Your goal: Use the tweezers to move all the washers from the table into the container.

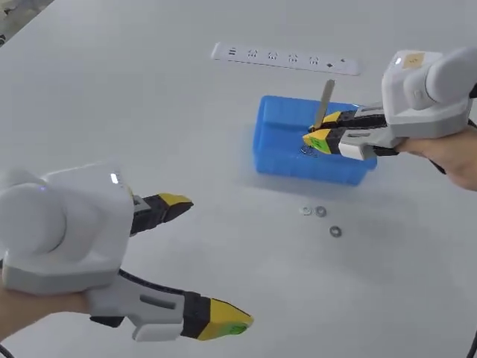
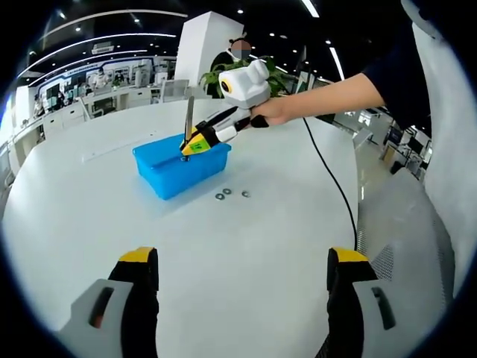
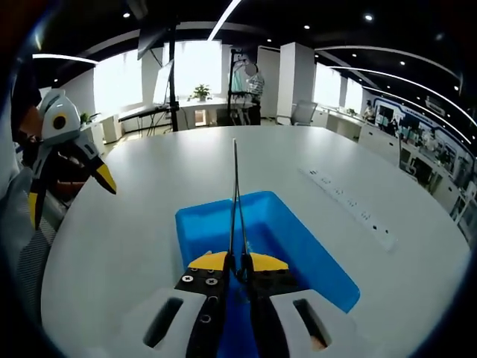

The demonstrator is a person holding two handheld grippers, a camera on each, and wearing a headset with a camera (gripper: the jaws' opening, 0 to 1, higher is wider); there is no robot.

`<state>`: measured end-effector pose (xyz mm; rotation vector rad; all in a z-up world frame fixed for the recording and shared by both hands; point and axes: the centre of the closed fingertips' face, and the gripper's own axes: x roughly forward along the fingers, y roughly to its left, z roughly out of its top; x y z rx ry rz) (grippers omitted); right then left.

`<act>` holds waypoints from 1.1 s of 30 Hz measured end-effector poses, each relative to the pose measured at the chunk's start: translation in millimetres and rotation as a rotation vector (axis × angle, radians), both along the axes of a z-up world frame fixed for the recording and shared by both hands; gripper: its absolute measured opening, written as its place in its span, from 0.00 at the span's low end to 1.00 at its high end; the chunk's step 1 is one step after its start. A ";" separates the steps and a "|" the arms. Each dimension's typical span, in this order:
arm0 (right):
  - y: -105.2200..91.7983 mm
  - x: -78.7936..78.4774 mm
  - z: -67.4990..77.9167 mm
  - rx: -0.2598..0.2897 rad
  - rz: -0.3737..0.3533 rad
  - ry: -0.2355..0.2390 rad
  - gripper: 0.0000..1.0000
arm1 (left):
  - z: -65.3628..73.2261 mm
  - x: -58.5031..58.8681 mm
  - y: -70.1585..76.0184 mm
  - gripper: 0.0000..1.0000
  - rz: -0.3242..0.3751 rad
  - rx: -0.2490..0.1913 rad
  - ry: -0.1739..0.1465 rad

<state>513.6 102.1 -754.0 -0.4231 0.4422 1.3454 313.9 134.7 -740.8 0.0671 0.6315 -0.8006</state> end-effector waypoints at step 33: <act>0.1 0.1 3.3 -0.006 0.006 -0.004 0.09 | 51.7 90.6 15.4 0.99 0.038 -0.014 -0.154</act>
